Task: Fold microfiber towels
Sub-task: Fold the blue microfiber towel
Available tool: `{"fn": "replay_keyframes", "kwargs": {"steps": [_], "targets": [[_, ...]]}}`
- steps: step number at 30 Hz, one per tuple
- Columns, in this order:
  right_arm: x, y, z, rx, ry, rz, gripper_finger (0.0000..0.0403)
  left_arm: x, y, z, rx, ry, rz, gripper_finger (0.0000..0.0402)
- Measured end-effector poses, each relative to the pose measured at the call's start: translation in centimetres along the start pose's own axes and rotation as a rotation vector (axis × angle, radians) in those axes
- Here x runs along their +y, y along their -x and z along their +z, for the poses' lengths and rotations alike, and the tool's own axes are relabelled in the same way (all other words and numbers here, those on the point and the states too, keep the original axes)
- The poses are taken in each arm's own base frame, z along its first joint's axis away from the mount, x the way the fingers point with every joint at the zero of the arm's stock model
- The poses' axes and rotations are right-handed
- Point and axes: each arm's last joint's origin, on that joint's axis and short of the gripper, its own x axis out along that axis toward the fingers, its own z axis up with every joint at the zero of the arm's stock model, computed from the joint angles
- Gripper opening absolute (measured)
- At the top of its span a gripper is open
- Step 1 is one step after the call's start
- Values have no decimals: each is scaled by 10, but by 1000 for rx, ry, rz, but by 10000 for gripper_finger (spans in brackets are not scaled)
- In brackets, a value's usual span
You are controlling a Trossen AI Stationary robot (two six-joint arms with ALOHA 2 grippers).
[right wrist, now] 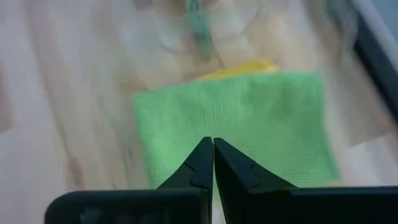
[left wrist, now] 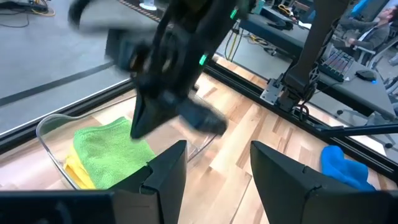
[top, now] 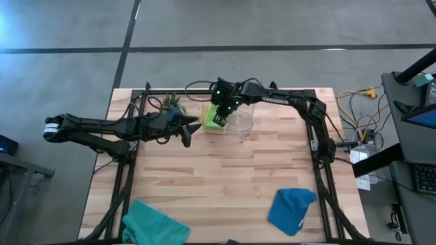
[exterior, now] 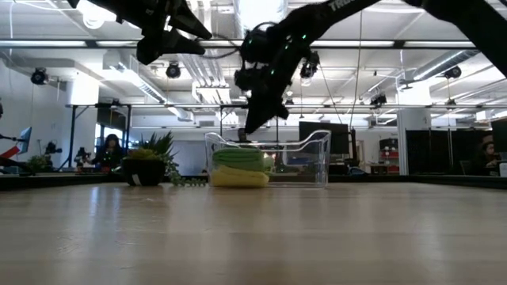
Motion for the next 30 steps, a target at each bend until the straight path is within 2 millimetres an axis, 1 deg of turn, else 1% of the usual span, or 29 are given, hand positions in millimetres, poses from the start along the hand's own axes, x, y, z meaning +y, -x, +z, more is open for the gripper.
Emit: {"fn": "replay_keyframes", "kwargs": {"steps": [2, 4, 5, 7, 8, 11, 13, 15, 17, 19, 22, 25, 27, 30], "targets": [[3, 24, 2, -56, 69, 2, 8, 0, 0, 0, 0, 0, 0, 161], [11, 54, -1, -133, 166, 4, 8, 0, 0, 0, 0, 0, 0, 161], [15, 69, -4, -185, 188, 5, 8, 0, 0, 0, 0, 0, 0, 161], [20, 91, -16, -298, 157, 23, 8, 0, 0, 0, 0, -2, 0, 161], [21, 99, -25, -358, 122, 49, 8, 0, 0, 0, -1, -9, 1, 161], [25, 113, -62, -537, 11, 161, 8, 0, 0, 0, -6, -58, 10, 161], [32, 122, -88, -665, -22, 256, 8, 1, 0, 1, -11, -76, 22, 161], [39, 131, -114, -748, -29, 370, 8, 0, 0, 2, -18, -76, 28, 161], [43, 132, -142, -736, -42, 456, 8, 0, 0, 3, -37, -70, 27, 161], [45, 132, -170, -676, -64, 511, 8, -1, -1, 5, -55, -63, 21, 161], [47, 134, -207, -580, -110, 601, 8, -3, -4, 5, -66, -59, 17, 161], [49, 135, -235, -469, -123, 707, 8, -5, -8, 5, -86, -49, 11, 161], [52, 139, -249, -397, -116, 769, 9, -6, -12, 4, -93, -44, 8, 161], [60, 145, -271, -225, -97, 856, 13, -8, -19, 3, -102, -33, 3, 161]]}}
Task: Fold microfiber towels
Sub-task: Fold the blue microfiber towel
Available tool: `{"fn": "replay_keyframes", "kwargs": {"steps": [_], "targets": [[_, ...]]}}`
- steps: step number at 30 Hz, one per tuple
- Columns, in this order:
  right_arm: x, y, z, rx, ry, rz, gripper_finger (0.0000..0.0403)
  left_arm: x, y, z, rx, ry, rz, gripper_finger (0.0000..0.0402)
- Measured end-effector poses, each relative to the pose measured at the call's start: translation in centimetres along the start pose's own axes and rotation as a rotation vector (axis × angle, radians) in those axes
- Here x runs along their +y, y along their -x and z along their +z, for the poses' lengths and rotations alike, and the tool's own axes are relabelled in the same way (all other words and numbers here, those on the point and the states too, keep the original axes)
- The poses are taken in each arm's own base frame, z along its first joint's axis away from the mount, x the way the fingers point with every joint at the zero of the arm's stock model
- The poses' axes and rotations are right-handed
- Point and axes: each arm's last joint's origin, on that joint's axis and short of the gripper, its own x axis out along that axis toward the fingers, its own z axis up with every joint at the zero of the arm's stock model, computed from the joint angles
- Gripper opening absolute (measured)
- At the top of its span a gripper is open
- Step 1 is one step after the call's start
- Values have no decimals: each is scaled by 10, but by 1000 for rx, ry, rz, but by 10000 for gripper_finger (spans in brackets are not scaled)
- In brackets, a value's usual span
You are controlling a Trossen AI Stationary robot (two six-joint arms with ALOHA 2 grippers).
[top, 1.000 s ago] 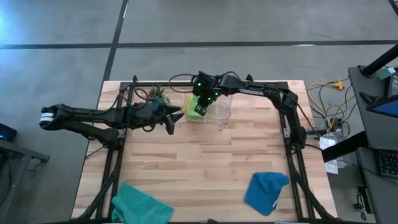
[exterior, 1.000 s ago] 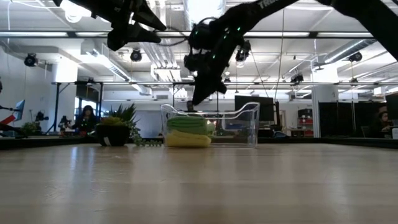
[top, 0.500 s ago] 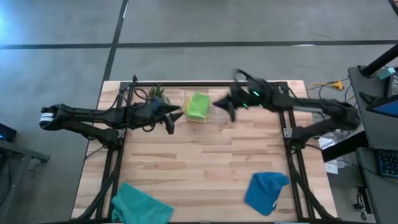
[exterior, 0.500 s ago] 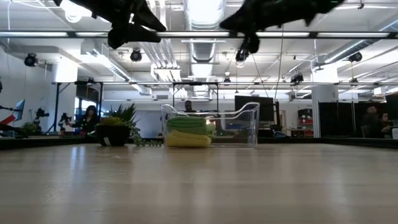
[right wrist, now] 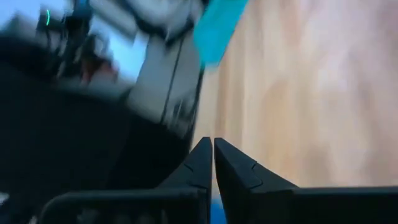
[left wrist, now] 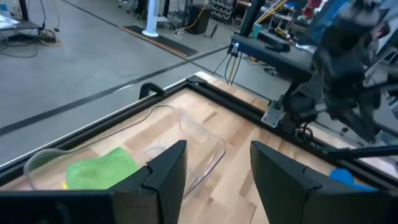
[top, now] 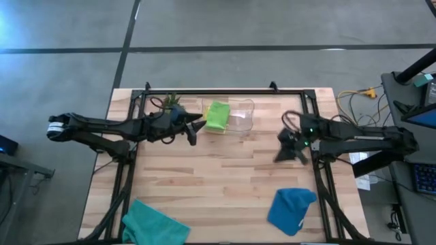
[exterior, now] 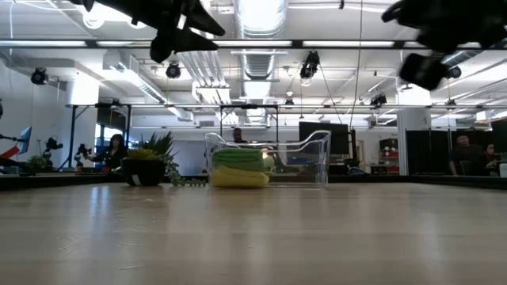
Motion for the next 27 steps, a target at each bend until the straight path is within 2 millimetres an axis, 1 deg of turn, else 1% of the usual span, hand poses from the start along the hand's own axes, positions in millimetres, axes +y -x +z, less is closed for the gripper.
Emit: {"fn": "replay_keyframes", "kwargs": {"steps": [2, 6, 10, 12, 16, 19, 21, 23, 27], "targets": [[7, 3, -14, 122, -30, 9, 20, -1, -4, -2, -5, 4, -3, 161], [25, 12, -40, 373, -35, 8, 39, -6, -13, -4, -29, 26, -38, 161], [40, 18, -56, 546, 3, -41, 66, -8, -21, -7, -37, 71, -47, 161], [47, 18, -61, 581, 47, -56, 84, -9, -25, -10, -22, 86, -53, 161], [55, 11, -71, 566, 129, -125, 125, -11, -30, -14, -1, 90, -64, 161], [57, 4, -81, 561, 150, -201, 154, -12, -32, -15, 12, 88, -83, 161], [61, -2, -88, 581, 154, -203, 168, -13, -31, -13, 7, 91, -90, 161], [65, -10, -96, 611, 157, -186, 177, -13, -30, -12, 3, 92, -92, 161], [69, -26, -115, 646, 133, -284, 177, -12, -28, -10, -3, 87, -94, 161]]}}
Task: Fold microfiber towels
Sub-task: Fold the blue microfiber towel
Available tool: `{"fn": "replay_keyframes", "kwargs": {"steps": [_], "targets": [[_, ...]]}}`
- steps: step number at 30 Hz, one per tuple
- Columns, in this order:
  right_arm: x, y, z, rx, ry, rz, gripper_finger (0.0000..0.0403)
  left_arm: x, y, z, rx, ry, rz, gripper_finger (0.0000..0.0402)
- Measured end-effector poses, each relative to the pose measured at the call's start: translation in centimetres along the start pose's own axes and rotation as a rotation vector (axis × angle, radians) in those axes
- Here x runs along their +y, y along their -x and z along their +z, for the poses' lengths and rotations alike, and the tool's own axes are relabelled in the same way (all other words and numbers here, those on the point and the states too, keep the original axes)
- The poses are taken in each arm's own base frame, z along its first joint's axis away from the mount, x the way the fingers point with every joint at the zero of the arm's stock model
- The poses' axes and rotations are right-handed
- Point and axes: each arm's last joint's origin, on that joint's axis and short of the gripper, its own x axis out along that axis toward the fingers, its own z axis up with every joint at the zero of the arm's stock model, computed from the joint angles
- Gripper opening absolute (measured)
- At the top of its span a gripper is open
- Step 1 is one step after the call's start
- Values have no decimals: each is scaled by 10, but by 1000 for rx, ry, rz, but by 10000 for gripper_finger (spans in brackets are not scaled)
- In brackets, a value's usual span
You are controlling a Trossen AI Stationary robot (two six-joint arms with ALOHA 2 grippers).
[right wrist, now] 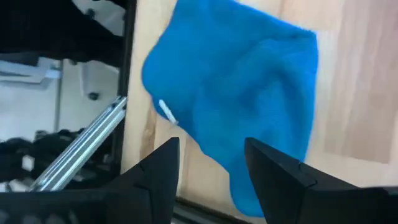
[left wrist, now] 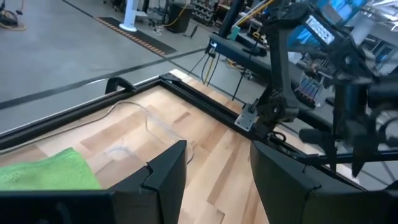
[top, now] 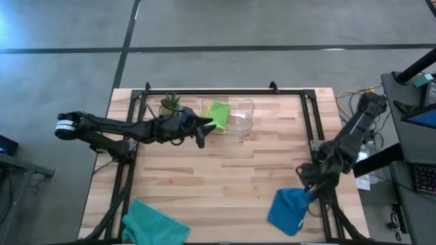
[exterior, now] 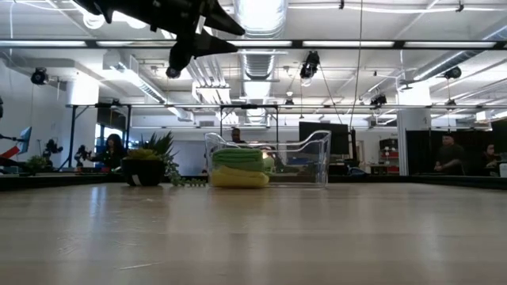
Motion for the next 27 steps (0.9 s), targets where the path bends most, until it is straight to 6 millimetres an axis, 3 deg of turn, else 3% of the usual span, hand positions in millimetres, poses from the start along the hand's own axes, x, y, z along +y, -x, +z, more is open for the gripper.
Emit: {"fn": "replay_keyframes", "kwargs": {"steps": [12, 27], "targets": [[22, -62, 0, 38, -152, -157, 158, 1, 0, -1, 8, -5, 4, 161], [45, -93, 3, 126, -164, -273, 154, 1, 1, -3, 19, -37, -7, 161]]}}
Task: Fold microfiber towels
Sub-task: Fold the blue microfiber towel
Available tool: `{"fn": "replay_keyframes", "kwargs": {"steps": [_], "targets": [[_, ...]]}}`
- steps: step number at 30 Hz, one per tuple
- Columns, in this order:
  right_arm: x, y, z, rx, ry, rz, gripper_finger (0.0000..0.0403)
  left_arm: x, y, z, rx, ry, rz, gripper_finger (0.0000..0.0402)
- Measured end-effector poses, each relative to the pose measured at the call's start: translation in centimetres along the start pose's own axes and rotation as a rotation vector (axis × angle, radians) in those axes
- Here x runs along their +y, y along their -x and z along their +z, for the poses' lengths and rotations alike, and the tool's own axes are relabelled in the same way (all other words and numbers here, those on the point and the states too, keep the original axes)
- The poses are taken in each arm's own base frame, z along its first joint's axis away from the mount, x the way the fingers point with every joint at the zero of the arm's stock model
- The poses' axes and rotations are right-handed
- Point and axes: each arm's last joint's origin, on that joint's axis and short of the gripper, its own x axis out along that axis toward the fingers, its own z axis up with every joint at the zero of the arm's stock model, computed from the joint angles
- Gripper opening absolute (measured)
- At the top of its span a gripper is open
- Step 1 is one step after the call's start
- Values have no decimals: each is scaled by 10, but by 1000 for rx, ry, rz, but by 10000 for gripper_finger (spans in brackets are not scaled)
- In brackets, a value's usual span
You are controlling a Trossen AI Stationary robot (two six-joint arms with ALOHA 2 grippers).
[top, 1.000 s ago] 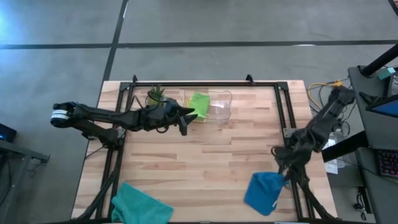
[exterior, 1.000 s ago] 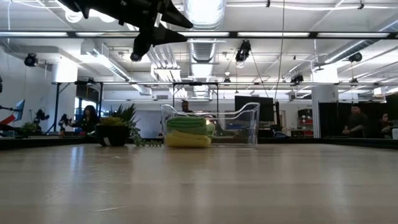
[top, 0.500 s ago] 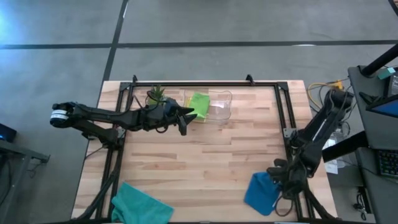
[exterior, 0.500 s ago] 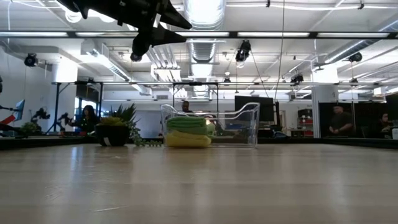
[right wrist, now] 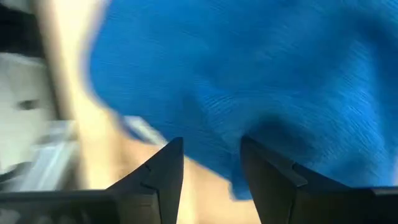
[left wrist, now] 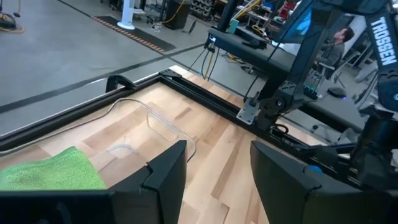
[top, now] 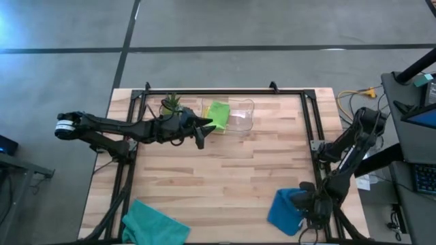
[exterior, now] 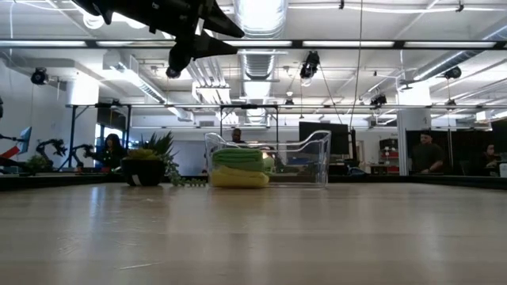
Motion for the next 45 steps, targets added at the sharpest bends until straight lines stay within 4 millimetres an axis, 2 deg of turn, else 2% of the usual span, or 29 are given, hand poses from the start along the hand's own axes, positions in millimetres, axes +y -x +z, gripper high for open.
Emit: {"fn": "replay_keyframes", "kwargs": {"steps": [6, 9, 13, 20, 23, 27, 30, 33, 38, 42, 45], "targets": [[-9, -7, -3, 86, -48, -272, 123, 0, 0, 0, 1, -15, -1, 161], [-9, -3, -2, 75, -8, -303, 83, 0, 0, 0, 1, -15, -1, 161], [-9, 15, 5, -22, 13, -281, 19, 0, 0, 0, 0, -15, -1, 161], [-26, 59, 35, -237, -107, -188, 9, -2, 0, 1, 14, -11, -50, 161], [-35, 66, 44, -231, -115, -170, 9, -5, 0, 3, 28, -9, -100, 161], [-39, 66, 42, -153, -140, -115, 9, -5, 0, 2, 35, -10, -115, 161], [-41, 66, 35, -56, -260, -51, 19, -5, 0, 1, 43, -11, -124, 161], [-44, 69, 29, 27, -354, 8, 49, -5, 0, 1, 43, -10, -126, 161], [-46, 68, 21, 39, -360, 15, 124, -5, 0, 1, 45, -11, -125, 161], [-46, 55, 15, 104, -345, -29, 178, -5, 0, 1, 45, -11, -125, 161], [-44, 44, 10, 168, -334, -73, 204, -5, 0, 1, 50, -10, -133, 161]]}}
